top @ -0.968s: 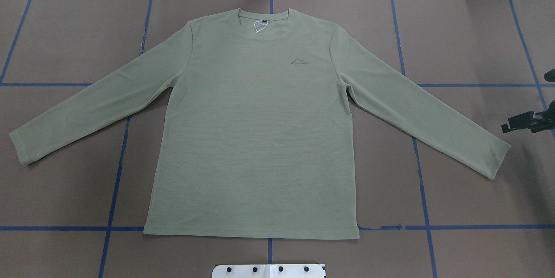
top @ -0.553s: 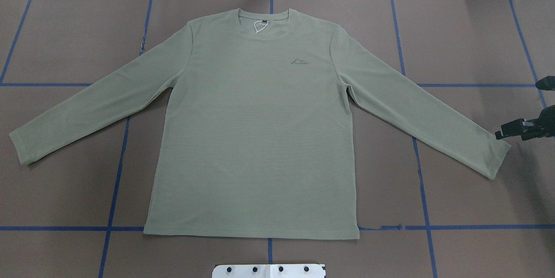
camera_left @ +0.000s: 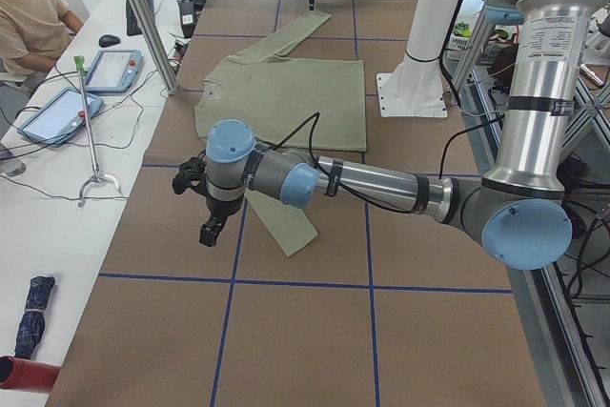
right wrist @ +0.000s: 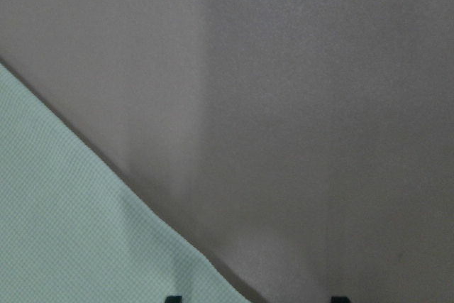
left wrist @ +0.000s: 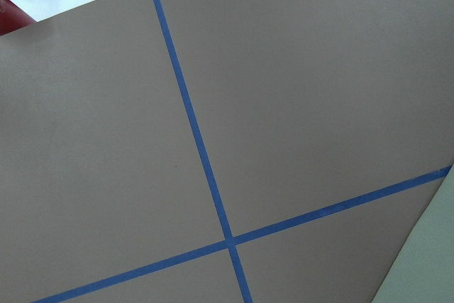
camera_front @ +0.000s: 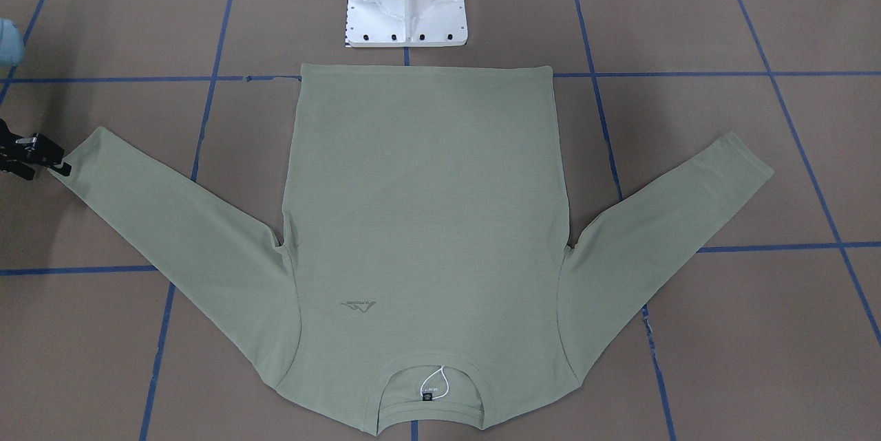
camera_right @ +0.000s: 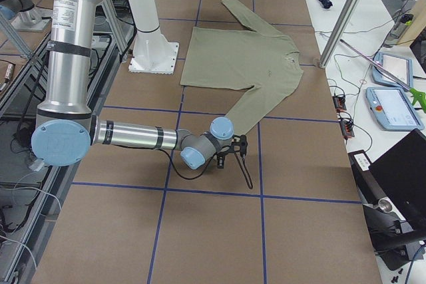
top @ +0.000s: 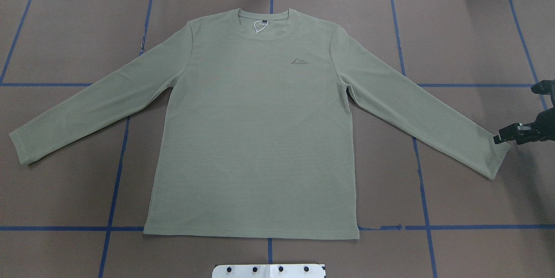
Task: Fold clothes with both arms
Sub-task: 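Move the right gripper to the cuff of the sleeve nearest it and grasp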
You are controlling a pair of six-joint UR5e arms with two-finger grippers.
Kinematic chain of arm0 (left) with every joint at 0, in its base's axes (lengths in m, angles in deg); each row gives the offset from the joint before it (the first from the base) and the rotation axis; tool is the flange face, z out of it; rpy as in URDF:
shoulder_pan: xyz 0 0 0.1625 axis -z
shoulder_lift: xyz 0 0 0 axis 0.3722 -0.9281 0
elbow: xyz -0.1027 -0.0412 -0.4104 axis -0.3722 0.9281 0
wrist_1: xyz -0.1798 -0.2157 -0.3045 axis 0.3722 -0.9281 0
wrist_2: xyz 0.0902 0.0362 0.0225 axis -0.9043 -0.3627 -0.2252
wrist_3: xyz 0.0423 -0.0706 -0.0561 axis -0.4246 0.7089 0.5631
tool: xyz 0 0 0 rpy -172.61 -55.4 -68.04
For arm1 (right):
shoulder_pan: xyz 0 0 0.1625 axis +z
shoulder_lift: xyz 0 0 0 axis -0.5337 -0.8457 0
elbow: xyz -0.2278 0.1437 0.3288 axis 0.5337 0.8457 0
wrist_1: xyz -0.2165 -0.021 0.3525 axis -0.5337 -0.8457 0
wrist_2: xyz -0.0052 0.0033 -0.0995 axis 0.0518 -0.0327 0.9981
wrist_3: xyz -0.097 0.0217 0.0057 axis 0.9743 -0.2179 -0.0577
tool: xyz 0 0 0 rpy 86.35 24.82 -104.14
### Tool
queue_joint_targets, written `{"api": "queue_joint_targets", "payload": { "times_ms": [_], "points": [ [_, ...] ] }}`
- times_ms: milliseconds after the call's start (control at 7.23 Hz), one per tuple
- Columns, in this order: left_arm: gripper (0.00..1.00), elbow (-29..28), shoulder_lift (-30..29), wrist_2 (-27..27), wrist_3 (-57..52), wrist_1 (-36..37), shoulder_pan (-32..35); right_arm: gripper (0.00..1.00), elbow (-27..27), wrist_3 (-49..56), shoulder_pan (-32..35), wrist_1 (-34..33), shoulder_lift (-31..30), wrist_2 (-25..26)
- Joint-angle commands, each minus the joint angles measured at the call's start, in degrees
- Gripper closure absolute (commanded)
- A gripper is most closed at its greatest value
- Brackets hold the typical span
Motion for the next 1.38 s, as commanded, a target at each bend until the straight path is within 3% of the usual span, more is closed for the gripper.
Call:
{"api": "queue_joint_targets", "payload": {
  "times_ms": [0, 138, 277, 415, 692, 1107, 1245],
  "points": [
    [0.0, 0.0, 0.0, 0.0, 0.0, 0.0, 0.0, 0.52, 0.2, -0.1, -0.4, 0.1, 0.0, 0.0],
    [0.0, 0.0, 0.0, 0.0, 0.0, 0.0, 0.0, 0.85, 0.2, 0.0, -0.4, 0.1, 0.0, -0.1],
    [0.0, 0.2, 0.0, 0.0, 0.0, 0.0, 0.0, 0.95, 0.3, 0.0, -0.5, 0.1, 0.0, -0.1],
    [0.0, 0.4, 0.1, -0.1, 0.0, 0.0, 0.0, 1.0, 0.2, 0.1, -0.4, 0.1, 0.0, -0.1],
    [0.0, 0.5, 0.0, 0.0, 0.1, 0.1, 0.0, 1.0, -1.6, -1.2, -0.3, 1.5, -0.6, -2.4],
    [0.0, 1.1, 0.5, 0.0, 0.1, 0.1, 0.0, 1.0, -11.8, -13.6, -0.5, 1.2, 0.6, -2.6],
    [0.0, 1.2, 0.5, 0.1, 0.1, 0.1, 0.0, 1.0, -12.9, -21.1, -0.6, 0.6, 5.4, -2.5]
  ]
}}
